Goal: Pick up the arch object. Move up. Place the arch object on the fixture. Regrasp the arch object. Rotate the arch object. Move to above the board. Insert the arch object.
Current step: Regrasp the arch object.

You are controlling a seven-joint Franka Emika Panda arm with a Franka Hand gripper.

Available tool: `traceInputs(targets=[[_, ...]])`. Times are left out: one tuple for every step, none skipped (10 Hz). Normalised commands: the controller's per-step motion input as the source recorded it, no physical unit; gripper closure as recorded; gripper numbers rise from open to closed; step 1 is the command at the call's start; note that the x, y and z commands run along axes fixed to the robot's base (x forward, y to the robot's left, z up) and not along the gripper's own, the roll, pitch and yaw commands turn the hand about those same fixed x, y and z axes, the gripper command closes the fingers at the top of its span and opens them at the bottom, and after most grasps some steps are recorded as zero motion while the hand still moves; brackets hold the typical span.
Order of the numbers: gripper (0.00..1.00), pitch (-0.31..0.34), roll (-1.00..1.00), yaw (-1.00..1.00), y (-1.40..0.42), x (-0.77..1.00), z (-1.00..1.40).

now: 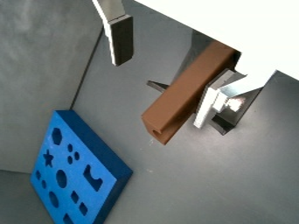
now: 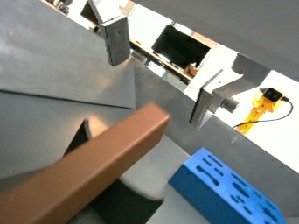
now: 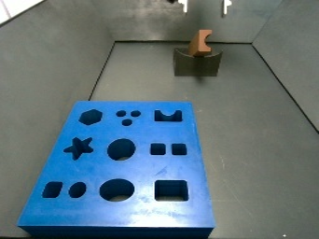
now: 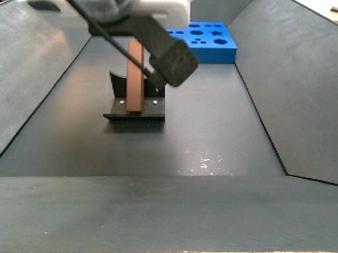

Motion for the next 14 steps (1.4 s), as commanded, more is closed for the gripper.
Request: traceInputs(targets=[[0.0, 0.041, 1.0, 0.05, -1.0, 0.0, 0.85], [0.0, 0.04, 1.0, 0.05, -1.0, 0.01, 0.84], [0.0, 0.033, 1.0, 0.05, -1.0, -0.02, 0.82], [0.0, 0.025, 1.0, 0.04, -1.0, -0.06, 0.74], [0.0, 0.022, 1.0, 0.04, -0.98, -0.07, 0.66], [0.0, 0.02, 1.0, 0.04, -0.74, -0.05, 0.35], [0.0, 0.018, 1.0, 0.04, -0.56, -0.03, 0.14], [0.0, 0.016, 1.0, 0.05, -0.29, -0.01, 0.03], [0.0, 0.015, 1.0, 0.05, -0.09, -0.02, 0.03], [0.0, 0.012, 1.0, 0.05, -0.02, -0.03, 0.03], [0.0, 0.01, 1.0, 0.05, -0.03, -0.02, 0.02], [0.0, 0.005, 1.0, 0.05, -0.04, -0.01, 0.0], [0.0, 0.003, 1.0, 0.05, -0.03, -0.01, 0.01], [0.0, -0.001, 1.0, 0.05, -0.02, 0.0, 0.01]])
